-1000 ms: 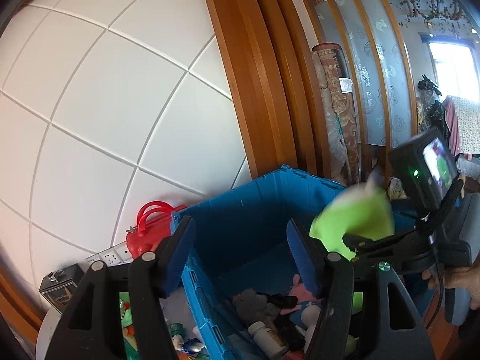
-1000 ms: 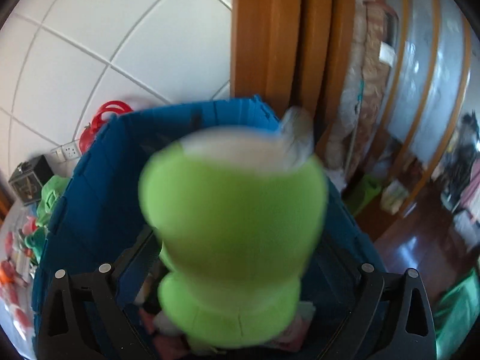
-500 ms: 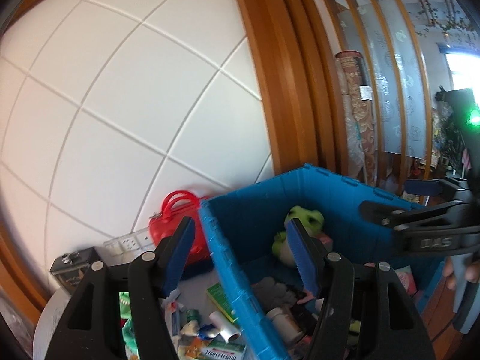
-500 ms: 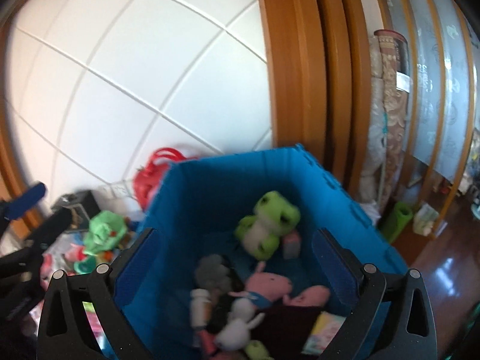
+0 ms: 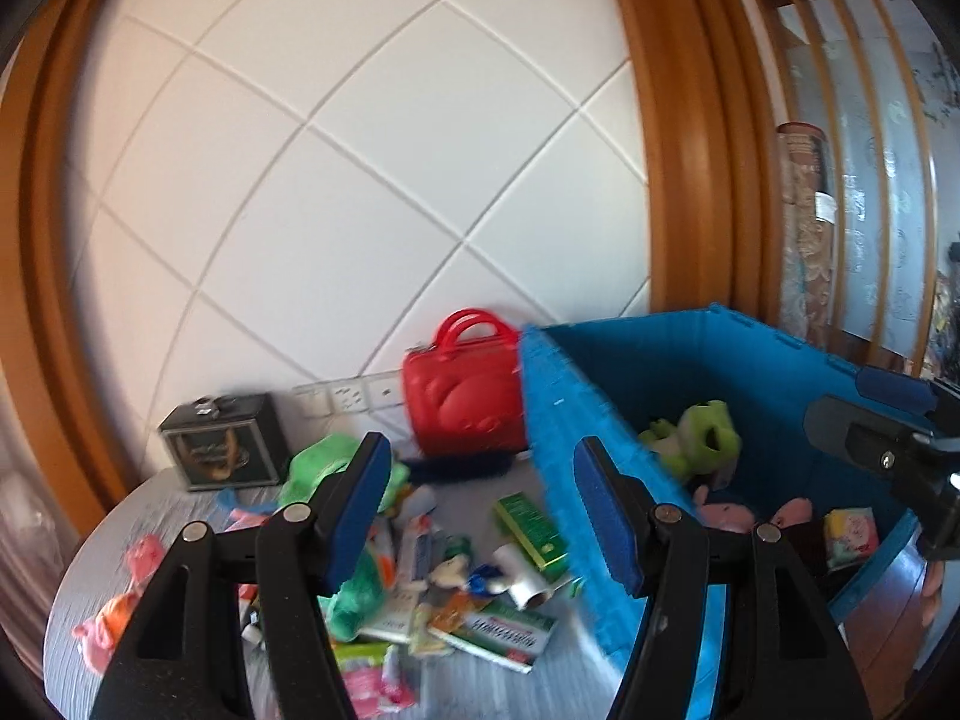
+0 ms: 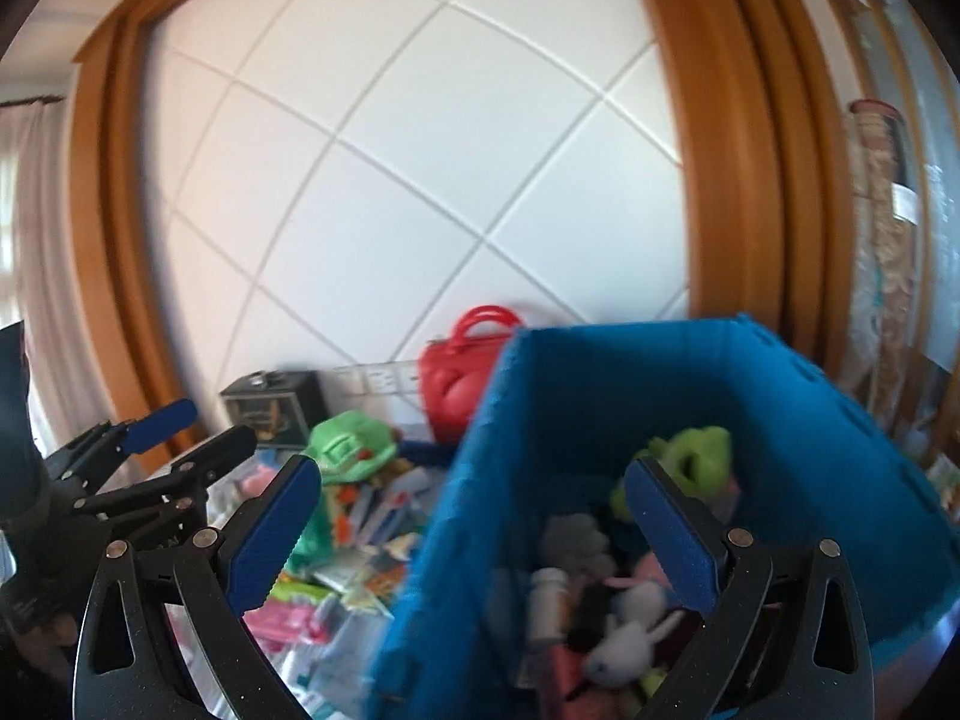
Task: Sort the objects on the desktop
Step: 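Withdraw both tools from the crate back toward the table pile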
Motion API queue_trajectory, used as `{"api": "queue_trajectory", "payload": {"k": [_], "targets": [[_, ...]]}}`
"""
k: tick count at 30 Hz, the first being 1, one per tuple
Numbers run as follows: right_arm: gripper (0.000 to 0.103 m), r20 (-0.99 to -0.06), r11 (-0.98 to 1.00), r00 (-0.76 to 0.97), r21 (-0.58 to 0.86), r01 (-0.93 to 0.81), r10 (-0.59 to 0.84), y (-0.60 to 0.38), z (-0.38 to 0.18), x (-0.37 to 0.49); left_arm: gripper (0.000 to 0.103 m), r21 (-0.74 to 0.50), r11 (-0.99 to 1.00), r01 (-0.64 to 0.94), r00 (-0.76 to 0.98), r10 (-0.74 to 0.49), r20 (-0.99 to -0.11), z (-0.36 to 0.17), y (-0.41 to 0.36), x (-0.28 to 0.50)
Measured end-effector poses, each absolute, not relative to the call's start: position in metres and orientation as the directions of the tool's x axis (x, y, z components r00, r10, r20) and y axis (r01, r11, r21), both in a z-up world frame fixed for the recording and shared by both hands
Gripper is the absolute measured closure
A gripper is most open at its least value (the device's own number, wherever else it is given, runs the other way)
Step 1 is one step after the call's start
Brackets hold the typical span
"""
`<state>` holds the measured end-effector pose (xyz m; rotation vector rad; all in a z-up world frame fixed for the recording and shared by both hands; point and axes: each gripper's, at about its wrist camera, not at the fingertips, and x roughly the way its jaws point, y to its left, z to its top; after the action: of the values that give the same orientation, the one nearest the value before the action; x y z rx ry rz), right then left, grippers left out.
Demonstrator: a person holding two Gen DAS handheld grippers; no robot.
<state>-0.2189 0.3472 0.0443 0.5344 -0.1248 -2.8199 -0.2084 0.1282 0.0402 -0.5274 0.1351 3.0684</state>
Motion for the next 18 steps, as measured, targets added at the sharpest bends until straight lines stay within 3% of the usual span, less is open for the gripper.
{"api": "queue_trajectory", "payload": {"k": [5,18], "targets": [[0.0,-0.348,-0.938,-0.871,0.11,0.328,-0.345,0.296,0.038,-0.218,0.04,0.089,-0.995,0.034,-0.948,-0.061,-0.312,0.033,0.077,-0.184],[0.0,-0.473,-0.79,-0.673,0.085,0.608,-0.569,0.078,-0.012,-0.216,0.04,0.151,-0.96,0.238,-0.882,-0.278,-0.381,0.005,-0.129,-0.138]]}}
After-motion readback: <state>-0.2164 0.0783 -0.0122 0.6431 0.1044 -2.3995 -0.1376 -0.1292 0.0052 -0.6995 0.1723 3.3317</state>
